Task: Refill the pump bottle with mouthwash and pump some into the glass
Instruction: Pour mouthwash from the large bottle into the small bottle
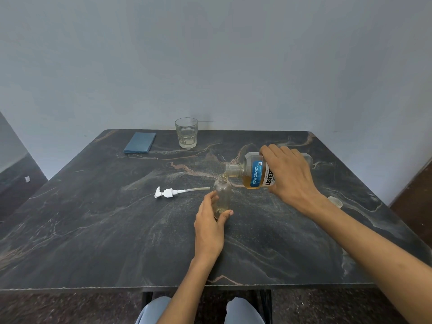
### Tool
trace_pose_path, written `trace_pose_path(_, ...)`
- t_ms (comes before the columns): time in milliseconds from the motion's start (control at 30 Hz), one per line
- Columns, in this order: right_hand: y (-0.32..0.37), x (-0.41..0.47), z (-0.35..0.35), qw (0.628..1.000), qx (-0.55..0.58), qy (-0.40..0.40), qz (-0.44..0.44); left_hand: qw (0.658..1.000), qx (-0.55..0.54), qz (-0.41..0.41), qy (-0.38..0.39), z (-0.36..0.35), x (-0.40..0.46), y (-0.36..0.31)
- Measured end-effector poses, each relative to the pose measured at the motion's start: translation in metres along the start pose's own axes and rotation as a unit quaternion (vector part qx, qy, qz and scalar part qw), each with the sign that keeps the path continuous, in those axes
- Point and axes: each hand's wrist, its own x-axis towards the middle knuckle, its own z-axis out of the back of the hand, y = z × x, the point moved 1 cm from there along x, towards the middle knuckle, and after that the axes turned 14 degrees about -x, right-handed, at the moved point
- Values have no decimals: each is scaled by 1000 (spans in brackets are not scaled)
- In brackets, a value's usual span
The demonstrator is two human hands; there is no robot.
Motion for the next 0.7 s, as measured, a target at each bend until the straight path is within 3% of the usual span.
trace_pose_path(700,1,1,2,1000,7,12,-4,1000,-2,1,0,0,0,-1)
